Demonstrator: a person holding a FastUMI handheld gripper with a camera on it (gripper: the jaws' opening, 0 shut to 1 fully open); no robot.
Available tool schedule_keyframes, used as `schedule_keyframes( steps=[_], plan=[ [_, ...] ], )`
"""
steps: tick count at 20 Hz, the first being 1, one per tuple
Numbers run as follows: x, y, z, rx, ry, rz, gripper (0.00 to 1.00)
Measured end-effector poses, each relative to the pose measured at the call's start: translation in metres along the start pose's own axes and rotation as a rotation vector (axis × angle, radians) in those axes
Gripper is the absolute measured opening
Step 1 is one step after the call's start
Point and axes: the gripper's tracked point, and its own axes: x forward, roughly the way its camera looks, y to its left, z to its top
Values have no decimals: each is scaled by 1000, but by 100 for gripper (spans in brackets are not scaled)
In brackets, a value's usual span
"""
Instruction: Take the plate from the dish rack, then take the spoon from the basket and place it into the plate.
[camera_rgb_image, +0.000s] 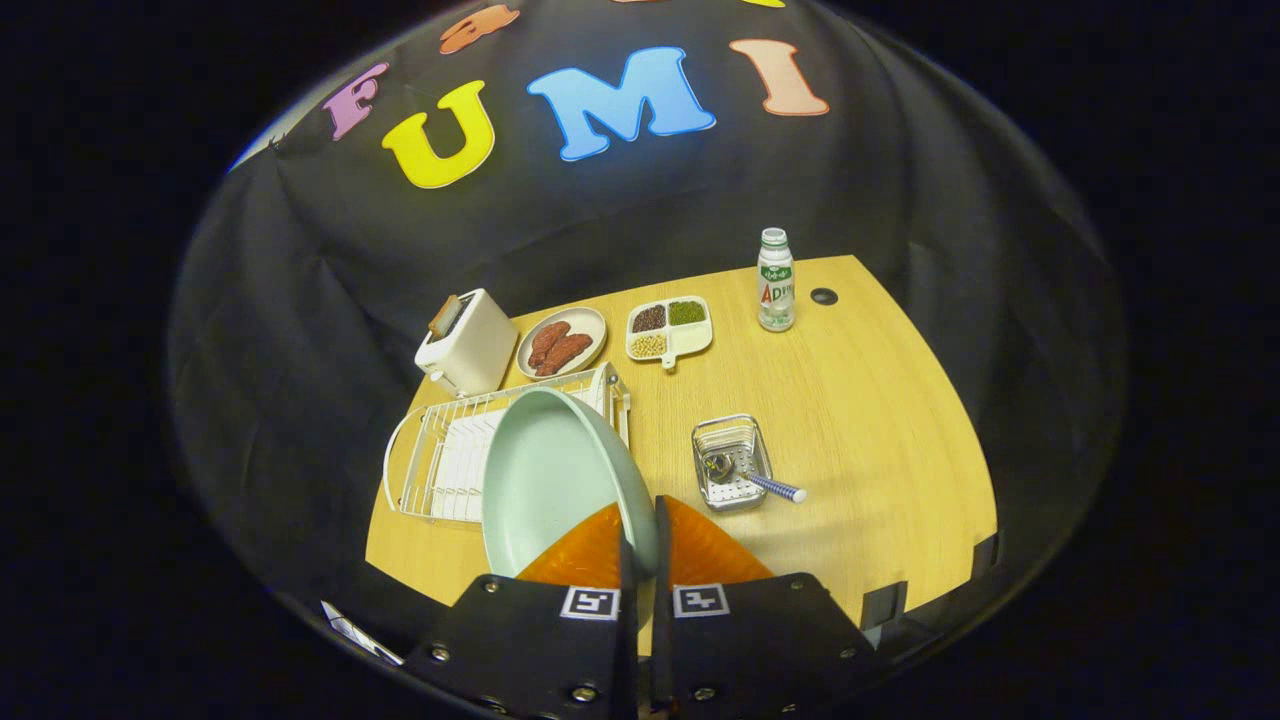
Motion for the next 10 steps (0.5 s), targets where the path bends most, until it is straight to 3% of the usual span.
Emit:
schedule_keyframes(
  steps=[10],
  plan=[
    [42, -49, -119, 156, 175, 109, 5]
  ],
)
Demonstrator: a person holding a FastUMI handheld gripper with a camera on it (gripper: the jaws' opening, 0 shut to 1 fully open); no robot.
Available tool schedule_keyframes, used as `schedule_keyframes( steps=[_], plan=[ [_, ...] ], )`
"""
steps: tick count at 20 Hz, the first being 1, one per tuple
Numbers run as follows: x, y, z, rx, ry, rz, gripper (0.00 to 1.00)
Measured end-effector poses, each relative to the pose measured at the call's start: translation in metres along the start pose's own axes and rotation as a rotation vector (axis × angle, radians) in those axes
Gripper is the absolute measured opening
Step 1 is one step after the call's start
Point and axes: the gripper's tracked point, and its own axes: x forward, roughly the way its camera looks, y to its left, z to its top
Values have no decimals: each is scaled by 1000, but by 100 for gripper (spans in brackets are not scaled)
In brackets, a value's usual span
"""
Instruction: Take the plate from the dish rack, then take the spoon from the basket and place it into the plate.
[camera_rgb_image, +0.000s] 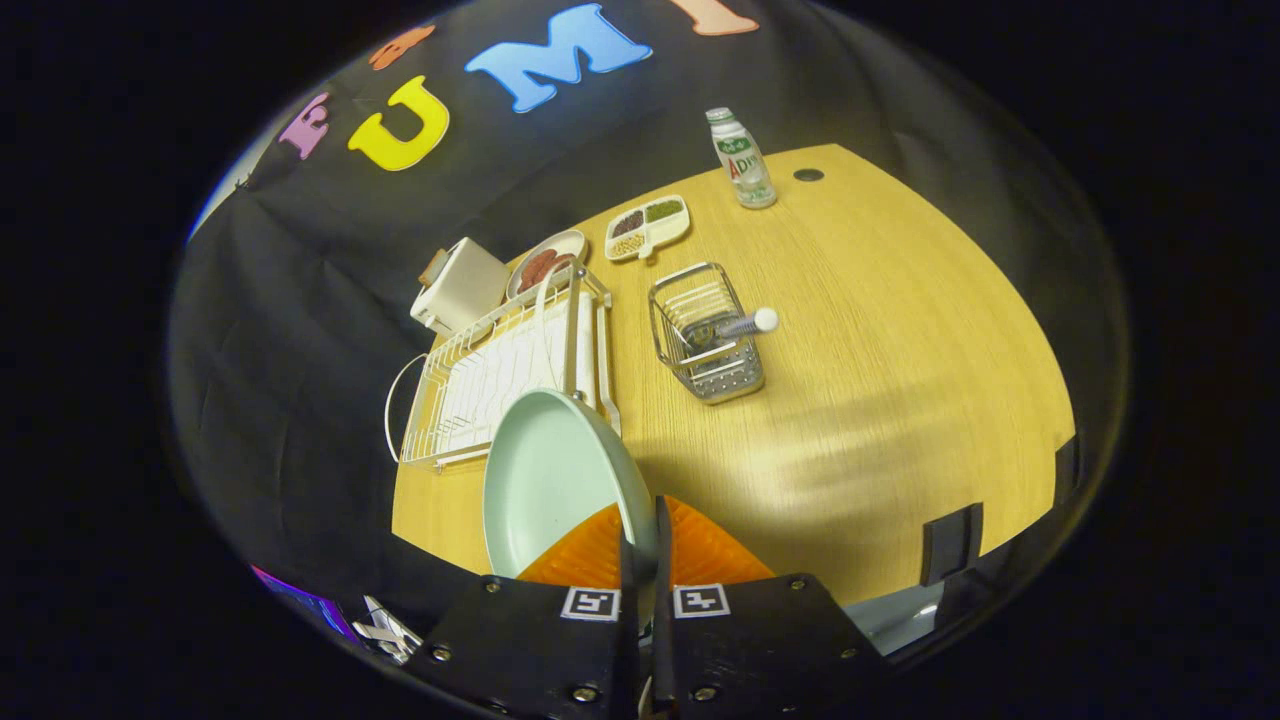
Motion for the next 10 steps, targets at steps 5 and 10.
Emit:
schedule_keyframes(
  steps=[5, 10],
  plan=[
    [35, -18, -24, 88, 55, 24, 6],
    [65, -28, -34, 137, 85, 51, 7]
  ],
)
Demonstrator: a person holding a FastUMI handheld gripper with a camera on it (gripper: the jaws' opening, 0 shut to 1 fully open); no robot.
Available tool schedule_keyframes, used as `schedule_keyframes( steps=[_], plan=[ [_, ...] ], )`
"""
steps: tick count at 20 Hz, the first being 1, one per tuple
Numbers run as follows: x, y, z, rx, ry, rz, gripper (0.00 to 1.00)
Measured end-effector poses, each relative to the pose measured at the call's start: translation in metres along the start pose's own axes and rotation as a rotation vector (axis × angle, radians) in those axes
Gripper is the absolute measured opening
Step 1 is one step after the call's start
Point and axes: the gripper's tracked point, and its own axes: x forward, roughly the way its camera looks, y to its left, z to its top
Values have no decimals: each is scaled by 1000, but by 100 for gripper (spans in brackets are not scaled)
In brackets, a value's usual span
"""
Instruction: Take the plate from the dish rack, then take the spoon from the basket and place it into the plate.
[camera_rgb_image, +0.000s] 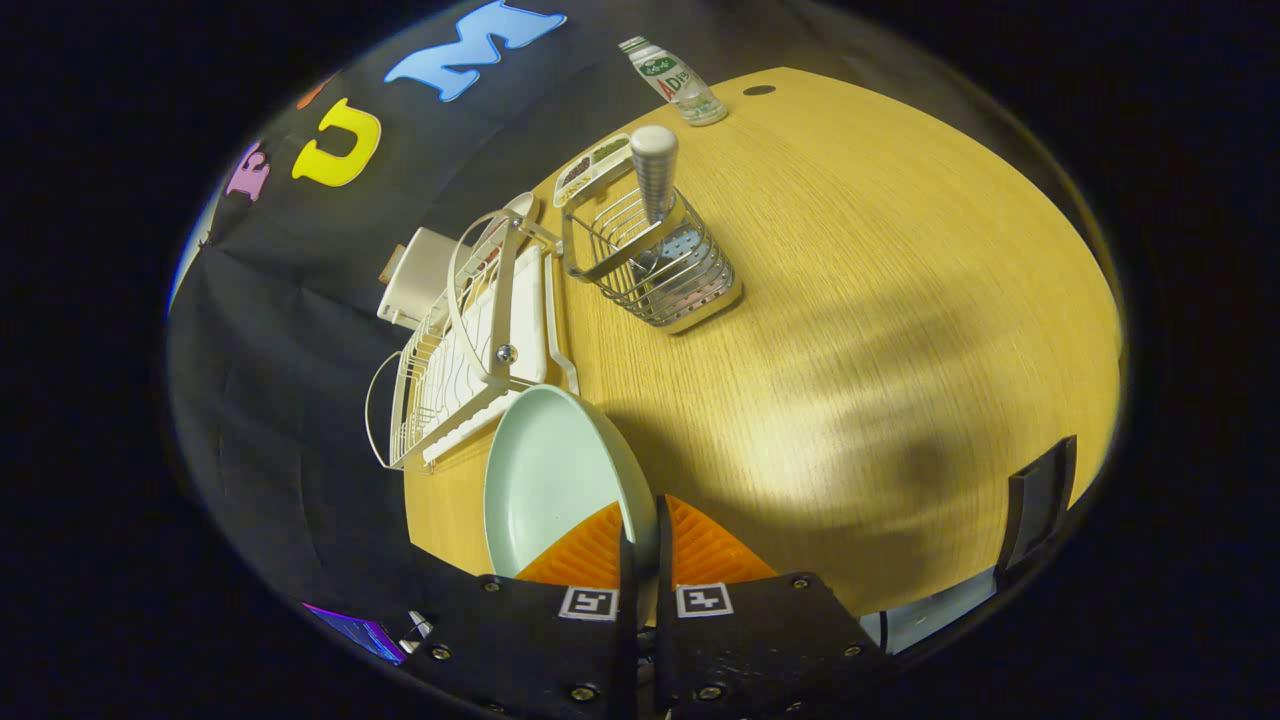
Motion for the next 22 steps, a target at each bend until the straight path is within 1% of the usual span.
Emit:
schedule_keyframes(
  steps=[1, 2, 4, 5, 6, 7, 8, 9, 10, 12, 13, 14, 15, 16, 18, 22],
  plan=[
    [6, -2, -1, 8, 4, -3, 7],
    [5, -8, -1, 9, 19, -19, 10],
    [11, -5, 2, 37, 28, 3, 12],
    [3, -5, 7, 29, 3, 8, 15],
    [-3, -4, 14, 4, -31, 6, 26],
    [-9, -6, 21, -36, -62, -12, 38],
    [-16, -9, 28, -91, -90, -39, 44],
    [-26, -12, 31, -149, -117, -66, 45],
    [-37, -16, 38, -204, -147, -94, 50],
    [-60, -19, 49, -306, -211, -138, 50],
    [-71, -20, 55, -355, -251, -157, 54],
    [-80, -21, 62, -396, -287, -172, 61],
    [-88, -21, 65, -417, -314, -179, 62],
    [-96, -18, 70, -421, -350, -169, 68],
    [-114, -17, 88, -431, -456, -179, 68],
    [-144, -7, 116, -473, -658, -171, 68]
  ],
)
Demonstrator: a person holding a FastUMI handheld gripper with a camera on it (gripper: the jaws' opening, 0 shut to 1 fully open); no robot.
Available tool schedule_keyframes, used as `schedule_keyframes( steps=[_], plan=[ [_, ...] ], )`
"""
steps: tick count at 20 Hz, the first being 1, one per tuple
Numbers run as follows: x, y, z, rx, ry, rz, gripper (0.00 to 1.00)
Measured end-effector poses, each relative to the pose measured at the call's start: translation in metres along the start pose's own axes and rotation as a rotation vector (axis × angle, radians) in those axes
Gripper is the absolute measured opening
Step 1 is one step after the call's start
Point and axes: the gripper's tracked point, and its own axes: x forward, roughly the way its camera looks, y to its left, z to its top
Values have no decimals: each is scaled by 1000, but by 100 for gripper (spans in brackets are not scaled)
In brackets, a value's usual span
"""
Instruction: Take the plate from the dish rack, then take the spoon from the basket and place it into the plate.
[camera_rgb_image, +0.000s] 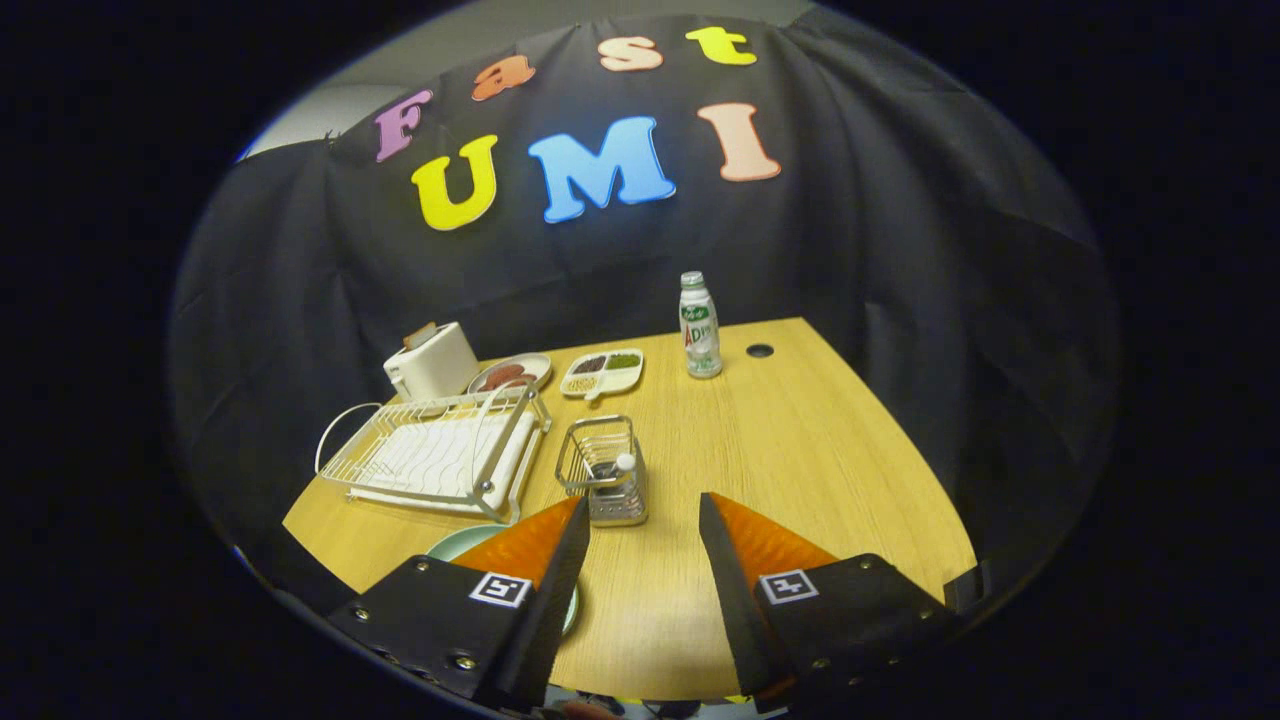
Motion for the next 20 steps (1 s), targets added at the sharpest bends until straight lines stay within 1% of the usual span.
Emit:
schedule_keyframes(
  steps=[3, 5, 7, 10, 15, 20],
  plan=[
    [-7, 2, 22, -27, -89, 26, 68],
    [-9, 0, 35, -62, -138, 28, 68],
    [-13, 4, 43, -79, -178, 43, 68],
    [-6, 10, 49, -97, -220, 62, 68],
    [27, 13, 40, -119, -258, 59, 68],
    [75, 11, 10, -69, -255, 40, 68]
  ],
)
